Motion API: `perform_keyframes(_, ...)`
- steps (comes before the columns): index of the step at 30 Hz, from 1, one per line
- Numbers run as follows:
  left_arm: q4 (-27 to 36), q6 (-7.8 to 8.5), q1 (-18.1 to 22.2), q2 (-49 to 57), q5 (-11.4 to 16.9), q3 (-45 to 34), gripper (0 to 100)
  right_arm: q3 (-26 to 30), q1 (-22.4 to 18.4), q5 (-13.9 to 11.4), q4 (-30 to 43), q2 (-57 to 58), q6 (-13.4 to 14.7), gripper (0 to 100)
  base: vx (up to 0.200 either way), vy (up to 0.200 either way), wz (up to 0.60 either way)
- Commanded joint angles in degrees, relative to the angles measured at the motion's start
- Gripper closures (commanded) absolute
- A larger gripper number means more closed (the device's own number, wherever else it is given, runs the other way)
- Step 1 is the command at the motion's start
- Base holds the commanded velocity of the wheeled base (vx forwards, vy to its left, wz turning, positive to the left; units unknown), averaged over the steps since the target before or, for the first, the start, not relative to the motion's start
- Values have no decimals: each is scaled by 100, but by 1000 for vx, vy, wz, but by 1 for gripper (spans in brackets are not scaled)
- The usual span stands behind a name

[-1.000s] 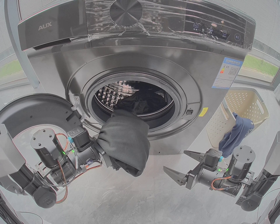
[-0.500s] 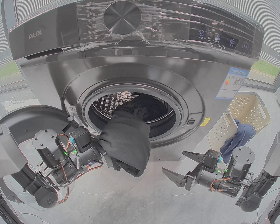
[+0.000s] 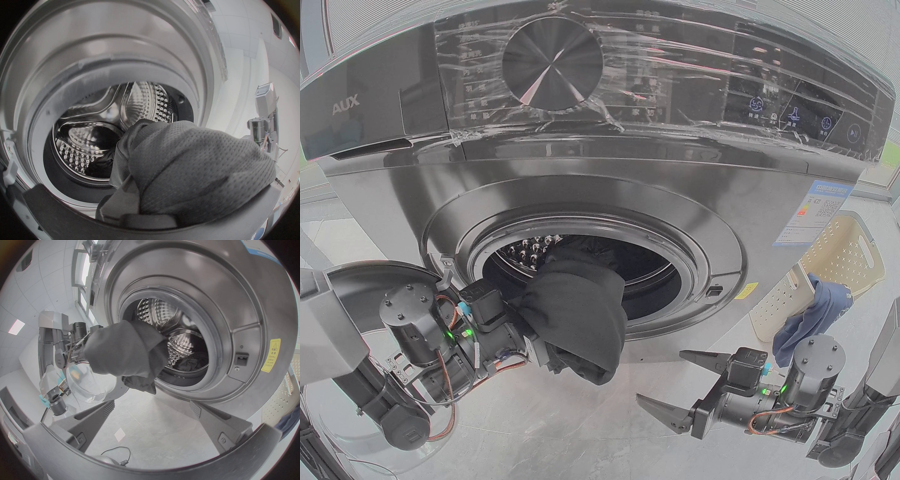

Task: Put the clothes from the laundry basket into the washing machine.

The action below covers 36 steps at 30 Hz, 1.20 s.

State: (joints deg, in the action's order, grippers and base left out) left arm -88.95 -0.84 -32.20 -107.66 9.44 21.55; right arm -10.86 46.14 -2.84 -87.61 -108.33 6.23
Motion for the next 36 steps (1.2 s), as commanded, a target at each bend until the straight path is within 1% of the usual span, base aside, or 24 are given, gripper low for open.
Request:
perform_keyframes(1,10,-92,-349,-643,-390,218,100,84,264,20,-1,119,19,0,0,0,0)
perform_keyframes(2,10,-92,-349,-678,-390,227,100,84,264,20,-1,119,19,0,0,0,0)
perform_keyframes(3,1,-30,-410,-1012,-407,420,100,111,273,12,-1,127,19,0,0,0,0)
perform_keyframes(5,19,-100,-419,-1319,-443,807,100,102,273,12,-1,127,19,0,0,0,0)
perform_keyframes(7,19,-127,-375,-1566,-451,1211,100,119,281,12,-1,127,19,0,0,0,0)
perform_keyframes(8,27,-127,-366,-1609,-451,1272,100,119,281,12,-1,136,19,0,0,0,0)
perform_keyframes(9,27,-144,-322,-1812,-469,1598,100,137,290,12,-1,136,19,0,0,0,0)
perform_keyframes(11,54,-162,-243,-2023,-548,2055,100,137,290,12,-1,145,19,0,0,0,0)
perform_keyframes(12,54,-162,-226,-2049,-566,2125,100,137,290,3,-1,145,10,0,0,0,0)
perform_keyframes(13,89,-162,-129,-2260,-715,2608,100,137,290,12,-1,145,19,0,0,0,0)
perform_keyframes(14,133,-162,-85,-2339,-785,2811,100,137,281,3,-1,154,10,0,0,0,0)
perform_keyframes(15,238,-171,-15,-2436,-838,3101,100,137,281,3,-1,154,10,0,0,0,0)
perform_keyframes(18,511,-224,117,-2603,-856,3637,100,146,281,3,-1,145,10,0,0,0,0)
perform_keyframes(23,783,-241,187,-2840,-864,4129,100,146,281,3,-1,127,19,0,0,0,0)
perform_keyframes(25,977,-241,275,-3042,-864,4551,100,137,281,3,-1,101,19,0,0,0,0)
perform_keyframes(26,977,-241,275,-3042,-864,4551,100,137,281,3,-1,101,19,0,0,0,0)
perform_keyframes(27,1170,-250,337,-3183,-882,4973,100,137,281,3,-1,92,19,0,0,0,0)
perform_keyframes(29,1425,-250,363,-3297,-996,5438,100,137,281,3,-1,92,19,0,0,0,0)
perform_keyframes(30,1451,-250,363,-3306,-1014,5474,100,137,281,3,-1,92,19,0,0,0,0)
perform_keyframes(31,1715,-259,372,-3394,-1084,5904,100,137,281,-6,-1,84,19,0,0,0,0)
perform_keyframes(32,1785,-259,372,-3420,-1093,6027,100,137,281,-6,-1,84,19,0,0,0,0)
perform_keyframes(34,2119,-259,416,-3569,-1181,6546,100,137,273,-6,-1,84,19,0,0,0,0)
perform_keyframes(35,2119,-259,416,-3569,-1181,6546,100,137,273,-6,-1,84,19,0,0,0,0)
perform_keyframes(36,2436,-285,486,-3719,-1357,7012,100,137,273,-6,-1,84,10,0,0,0,0)
